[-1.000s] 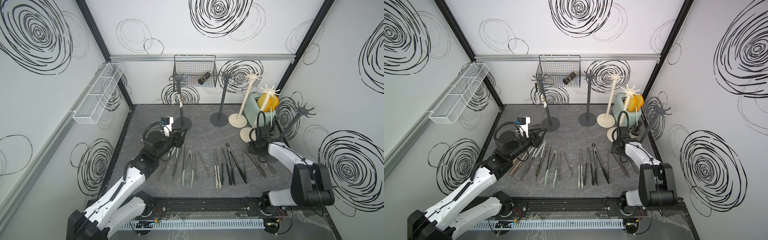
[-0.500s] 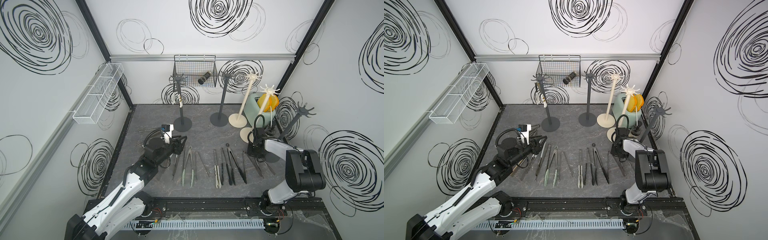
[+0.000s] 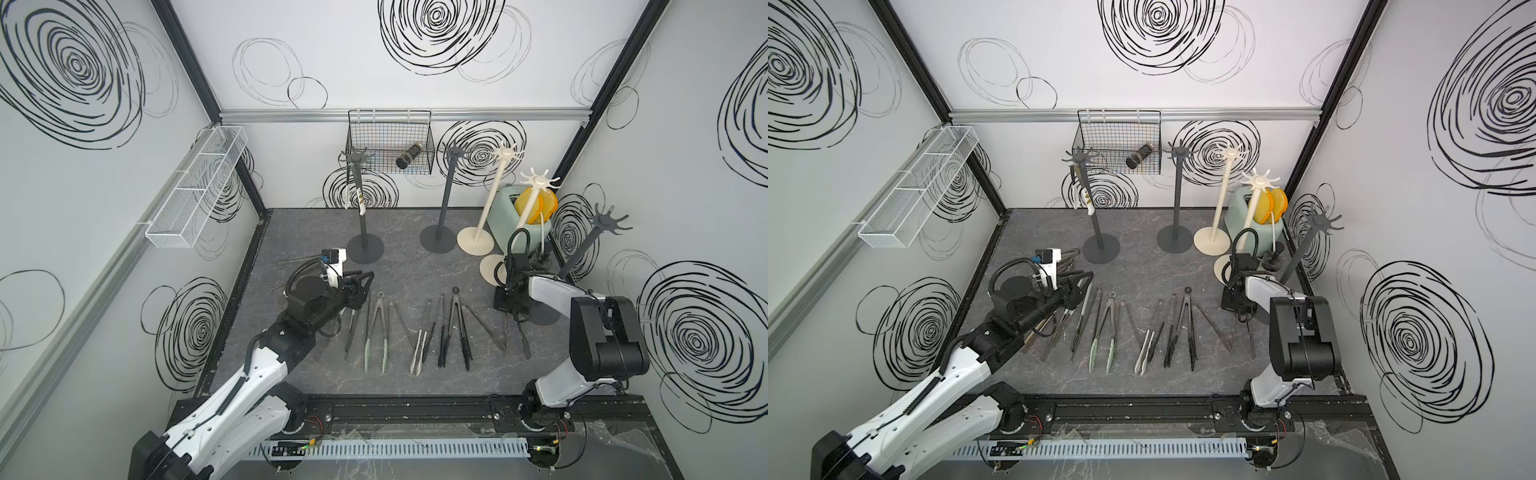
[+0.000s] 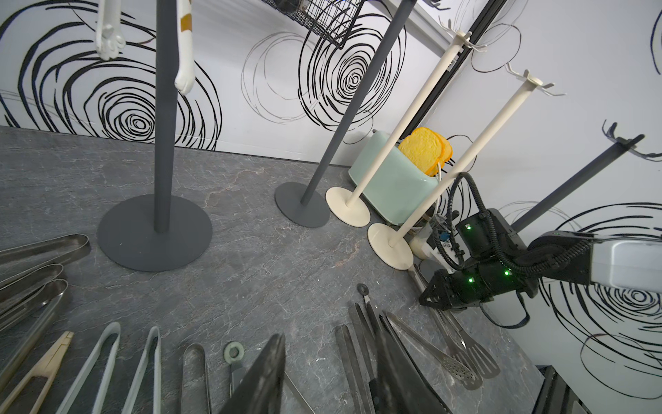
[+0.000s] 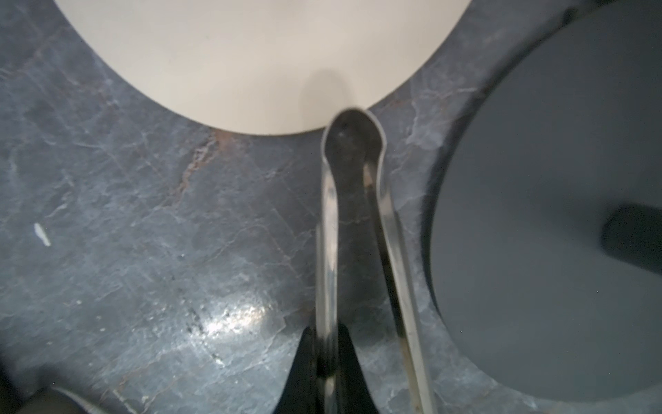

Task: Hang food tongs on kitchen utensil racks
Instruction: Pick up the food tongs from the center of the board.

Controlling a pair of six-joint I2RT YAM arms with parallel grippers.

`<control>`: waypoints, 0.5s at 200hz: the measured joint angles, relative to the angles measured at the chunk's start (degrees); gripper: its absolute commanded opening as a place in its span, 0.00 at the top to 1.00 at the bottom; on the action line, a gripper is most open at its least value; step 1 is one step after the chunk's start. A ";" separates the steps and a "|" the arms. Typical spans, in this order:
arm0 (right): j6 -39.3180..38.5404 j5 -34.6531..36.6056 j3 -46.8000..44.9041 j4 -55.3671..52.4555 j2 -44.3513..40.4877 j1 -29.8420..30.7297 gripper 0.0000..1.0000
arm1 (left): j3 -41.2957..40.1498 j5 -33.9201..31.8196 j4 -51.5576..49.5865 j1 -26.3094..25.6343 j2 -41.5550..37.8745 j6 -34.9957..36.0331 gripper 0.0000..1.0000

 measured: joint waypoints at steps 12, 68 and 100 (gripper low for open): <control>-0.04 0.79 0.63 -0.92 0.07 0.33 1.00 | -0.07 0.13 0.07 0.00 0.02 0.00 0.55; -1.05 5.73 8.48 -7.69 -1.49 6.91 1.00 | -1.05 0.17 0.96 0.00 0.02 -0.13 0.53; -2.64 7.45 14.10 -10.73 -3.80 12.57 1.00 | -2.58 0.22 2.38 0.00 0.02 -0.22 0.53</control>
